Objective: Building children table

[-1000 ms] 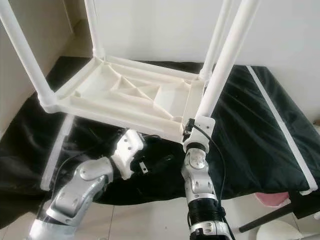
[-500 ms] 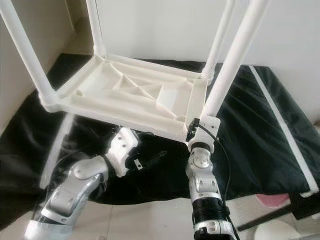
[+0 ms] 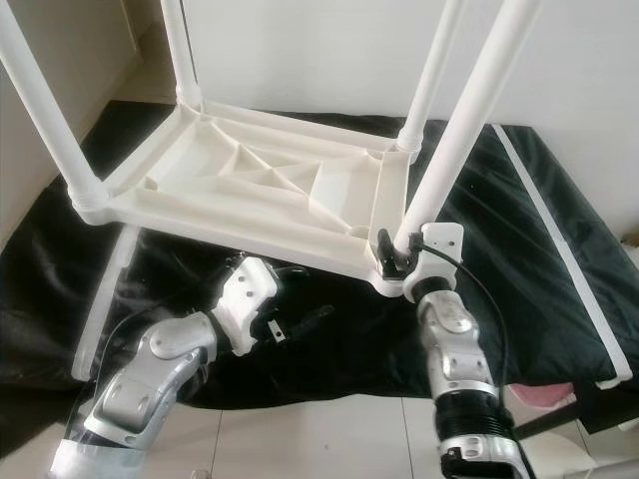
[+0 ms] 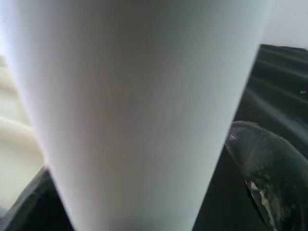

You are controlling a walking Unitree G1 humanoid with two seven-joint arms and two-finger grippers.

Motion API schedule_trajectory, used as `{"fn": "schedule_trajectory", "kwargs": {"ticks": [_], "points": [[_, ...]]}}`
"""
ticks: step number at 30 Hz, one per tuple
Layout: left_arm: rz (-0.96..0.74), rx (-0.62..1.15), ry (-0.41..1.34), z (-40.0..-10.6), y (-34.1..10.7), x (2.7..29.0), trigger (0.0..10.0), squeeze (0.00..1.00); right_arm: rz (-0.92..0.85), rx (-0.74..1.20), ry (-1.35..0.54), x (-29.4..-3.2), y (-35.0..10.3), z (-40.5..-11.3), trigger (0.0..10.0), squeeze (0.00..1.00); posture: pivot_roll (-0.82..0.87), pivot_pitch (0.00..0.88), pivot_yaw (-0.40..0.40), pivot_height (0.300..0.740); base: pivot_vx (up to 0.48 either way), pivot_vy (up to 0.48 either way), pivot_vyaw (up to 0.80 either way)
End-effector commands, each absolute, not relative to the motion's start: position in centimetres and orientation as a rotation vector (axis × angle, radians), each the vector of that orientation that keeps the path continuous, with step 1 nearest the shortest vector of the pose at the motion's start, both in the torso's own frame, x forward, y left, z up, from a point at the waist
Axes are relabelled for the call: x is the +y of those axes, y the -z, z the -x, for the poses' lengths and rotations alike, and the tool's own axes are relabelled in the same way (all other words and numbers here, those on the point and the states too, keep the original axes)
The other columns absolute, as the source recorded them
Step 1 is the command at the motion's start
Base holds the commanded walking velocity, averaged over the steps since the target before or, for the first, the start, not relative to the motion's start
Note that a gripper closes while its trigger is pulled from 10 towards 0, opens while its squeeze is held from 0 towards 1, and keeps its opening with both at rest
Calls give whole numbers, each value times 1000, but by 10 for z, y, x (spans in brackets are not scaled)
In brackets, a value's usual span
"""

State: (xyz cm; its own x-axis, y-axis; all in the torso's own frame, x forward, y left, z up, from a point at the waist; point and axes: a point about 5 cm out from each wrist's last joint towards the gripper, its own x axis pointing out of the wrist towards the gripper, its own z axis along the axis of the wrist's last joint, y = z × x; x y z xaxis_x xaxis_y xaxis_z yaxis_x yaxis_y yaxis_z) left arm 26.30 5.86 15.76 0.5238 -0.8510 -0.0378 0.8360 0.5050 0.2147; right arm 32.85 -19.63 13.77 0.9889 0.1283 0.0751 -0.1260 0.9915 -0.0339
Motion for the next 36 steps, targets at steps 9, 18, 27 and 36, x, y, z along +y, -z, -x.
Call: {"fn": "schedule_trajectory", "kwargs": {"ticks": [9, 18, 27, 36], "points": [[-237, -63, 1034, -262, -154, 56, 10000, 0, 130, -48, -433, -194, -142, -338, 9647, 0, 22, 55, -27, 740, 0, 0, 0], [-243, -56, 1042, -260, -153, 57, 10000, 0, 158, -2, -486, -194, -130, -335, 0, 0, 36, 54, -30, 740, 0, 0, 0], [-231, -51, 1048, -256, -151, 55, 10000, 0, 119, 76, -384, -202, -117, -331, 10000, 0, 31, 56, -30, 740, 0, 0, 0], [-226, -48, 1046, -257, -150, 56, 10000, 0, 23, 123, -94, -194, -112, -332, 10000, 0, 15, 63, -20, 740, 0, 0, 0]]}}
